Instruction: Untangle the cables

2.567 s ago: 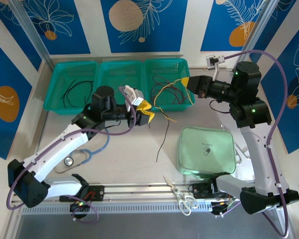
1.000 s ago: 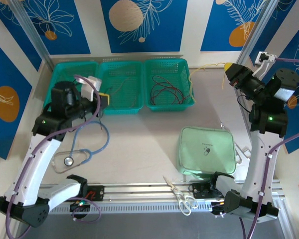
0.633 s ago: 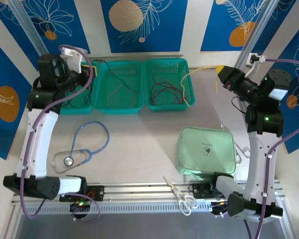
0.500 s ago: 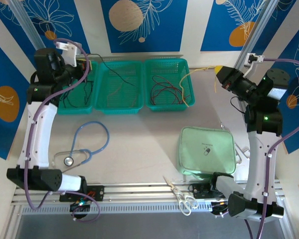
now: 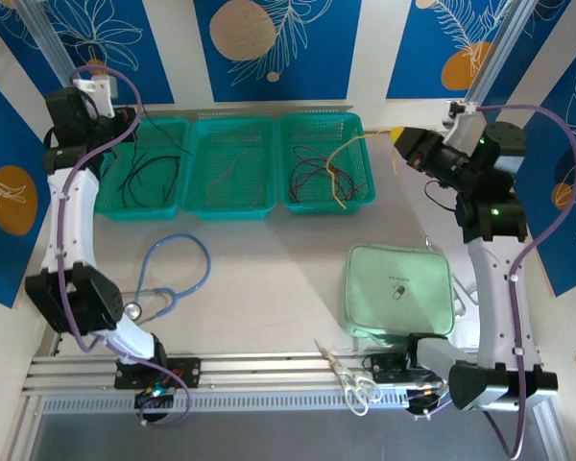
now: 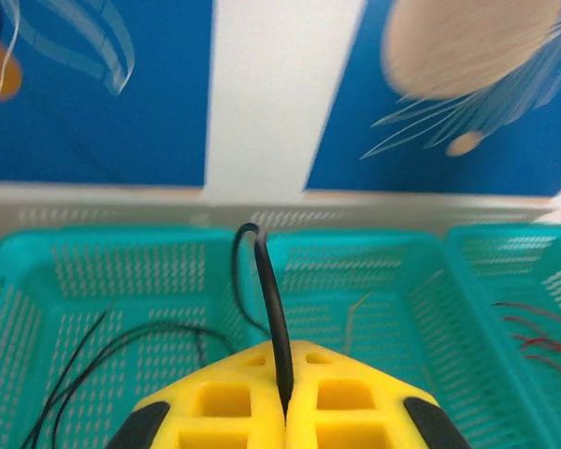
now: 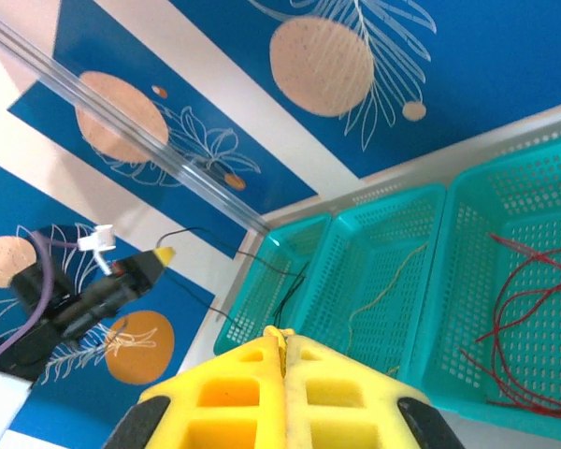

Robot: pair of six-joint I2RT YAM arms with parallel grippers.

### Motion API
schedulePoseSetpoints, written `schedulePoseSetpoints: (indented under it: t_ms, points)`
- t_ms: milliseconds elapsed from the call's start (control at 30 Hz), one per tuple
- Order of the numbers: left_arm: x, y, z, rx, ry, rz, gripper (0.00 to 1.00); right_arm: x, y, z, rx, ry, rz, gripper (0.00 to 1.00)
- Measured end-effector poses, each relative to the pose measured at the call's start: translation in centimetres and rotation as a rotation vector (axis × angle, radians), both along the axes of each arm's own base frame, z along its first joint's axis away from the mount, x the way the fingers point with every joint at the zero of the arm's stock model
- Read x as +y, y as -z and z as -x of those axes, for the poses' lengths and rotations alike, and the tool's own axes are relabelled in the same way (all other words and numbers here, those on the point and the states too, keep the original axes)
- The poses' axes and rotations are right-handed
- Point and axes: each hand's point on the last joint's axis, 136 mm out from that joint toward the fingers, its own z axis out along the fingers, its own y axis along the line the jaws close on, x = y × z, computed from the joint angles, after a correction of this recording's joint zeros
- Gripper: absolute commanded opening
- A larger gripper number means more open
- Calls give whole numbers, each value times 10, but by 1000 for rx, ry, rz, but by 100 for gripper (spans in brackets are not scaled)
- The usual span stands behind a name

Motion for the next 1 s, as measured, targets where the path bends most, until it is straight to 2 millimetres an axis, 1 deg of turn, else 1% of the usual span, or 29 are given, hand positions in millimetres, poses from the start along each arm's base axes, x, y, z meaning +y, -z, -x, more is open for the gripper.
schedulePoseSetpoints:
  t_ms: [33,67,167,233,267,333,367,433,500,533,633,767,867,933,1000]
  points:
    - [6,21,-8,40,-14,4,0,5,5,-5,13,-12,2,0]
    - [13,47,-16,93,-30,8,0,9,10,-9,27,-25,5,0]
    - [24,106,-32,210,-54,3,0,22,26,-20,62,-54,18,0]
    - [28,135,-38,265,-66,-2,0,30,35,-26,84,-72,28,0]
    - [31,145,-40,284,-74,-6,0,34,41,-29,98,-80,32,0]
    - [39,157,-42,309,-99,-7,0,40,48,-33,115,-94,39,0]
    - [43,159,-42,314,-111,3,0,42,50,-34,122,-99,44,0]
    - [55,156,-41,300,-138,34,0,45,51,-36,119,-105,56,0]
    - [66,144,-40,258,-153,64,0,48,47,-36,107,-111,63,0]
    - [68,137,-39,237,-154,74,0,48,46,-36,101,-110,65,0]
    - [74,106,-35,167,-163,87,0,48,44,-36,92,-109,70,0]
    - [73,53,-30,45,-165,95,0,49,45,-35,93,-110,74,0]
    - [75,24,-26,-24,-172,91,0,49,47,-35,99,-111,80,0]
    - [78,12,-23,-53,-179,87,0,49,46,-34,103,-111,81,0]
    - [80,6,-21,-66,-186,89,0,48,43,-33,101,-109,85,0]
